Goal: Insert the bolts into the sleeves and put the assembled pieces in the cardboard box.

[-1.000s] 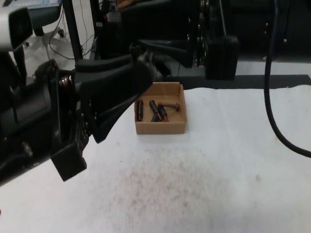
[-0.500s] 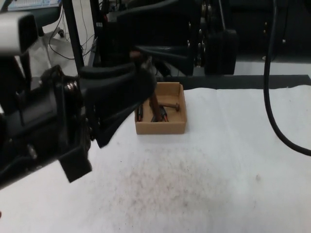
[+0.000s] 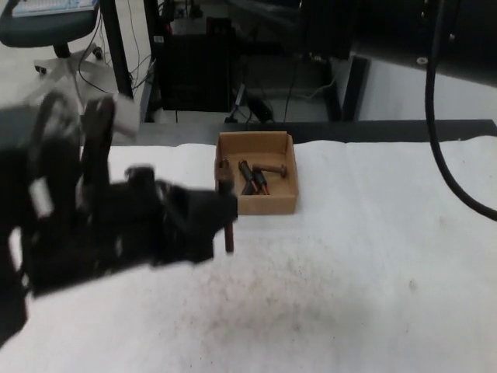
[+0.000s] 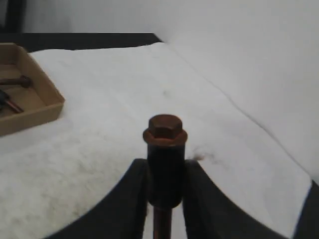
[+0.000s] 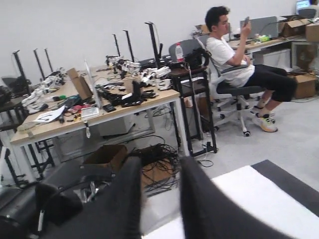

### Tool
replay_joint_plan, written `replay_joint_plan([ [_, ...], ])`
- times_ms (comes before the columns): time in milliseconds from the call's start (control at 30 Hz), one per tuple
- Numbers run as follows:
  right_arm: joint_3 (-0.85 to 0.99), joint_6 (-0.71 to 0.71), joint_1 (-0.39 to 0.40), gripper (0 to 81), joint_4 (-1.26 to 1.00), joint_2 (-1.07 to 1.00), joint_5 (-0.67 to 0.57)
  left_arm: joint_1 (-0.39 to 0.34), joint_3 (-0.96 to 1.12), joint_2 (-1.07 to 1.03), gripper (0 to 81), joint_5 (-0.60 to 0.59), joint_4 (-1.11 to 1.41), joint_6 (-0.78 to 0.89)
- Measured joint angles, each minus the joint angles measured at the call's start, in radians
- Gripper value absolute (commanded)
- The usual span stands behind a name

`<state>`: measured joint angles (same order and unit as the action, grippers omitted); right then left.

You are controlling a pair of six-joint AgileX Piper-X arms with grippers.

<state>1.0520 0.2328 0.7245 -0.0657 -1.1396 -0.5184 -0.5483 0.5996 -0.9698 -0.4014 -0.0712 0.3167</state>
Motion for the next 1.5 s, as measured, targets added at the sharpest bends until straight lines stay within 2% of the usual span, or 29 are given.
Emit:
replay_joint_plan([
  [33,0.0,-0.005,-0.009,0.8,0.01,0.003,0.012,0.0,0.0,-0.029,0.3,0.006,-0.004,0.0],
  [200,0.0,-0.016,-0.08,0.8,0.152,0.014,0.03,0.004,0.317,-0.279,0.3,0.178,-0.167,-0.167],
  [300,-0.002,-0.021,-0.152,0.8,0.324,0.036,0.046,0.011,0.438,-0.396,0.3,0.192,-0.228,-0.186],
  [333,-0.002,-0.023,-0.152,0.8,0.332,0.038,0.046,0.014,0.501,-0.456,0.3,0.198,-0.257,-0.191],
  [433,-0.005,-0.05,-0.216,0.8,0.428,0.071,0.051,0.027,0.613,-0.631,0.3,0.2,-0.33,-0.196],
  [733,-0.005,-0.074,-0.41,0.8,0.61,0.205,0.052,0.048,1.212,-1.147,0.3,0.244,-0.698,-0.201],
  [867,-0.005,-0.074,-0.438,0.8,0.69,0.231,0.05,0.055,1.329,-1.279,0.3,0.251,-0.746,-0.203],
  [1200,-0.005,-0.131,-0.442,0.8,0.837,0.252,0.049,0.078,1.392,-1.32,0.1,0.28,-0.758,-0.205],
  [1267,-0.005,-0.136,-0.442,0.8,0.839,0.252,0.049,0.086,1.392,-1.32,4.2,0.28,-0.75,-0.211],
  [1333,-0.005,-0.139,-0.442,0.8,0.839,0.252,0.049,0.09,1.392,-1.32,11.8,0.28,-0.741,-0.22],
  [1500,-0.005,-0.138,-0.442,0.8,0.839,0.252,0.049,0.107,1.392,-1.323,37.1,0.284,-0.732,-0.262],
])
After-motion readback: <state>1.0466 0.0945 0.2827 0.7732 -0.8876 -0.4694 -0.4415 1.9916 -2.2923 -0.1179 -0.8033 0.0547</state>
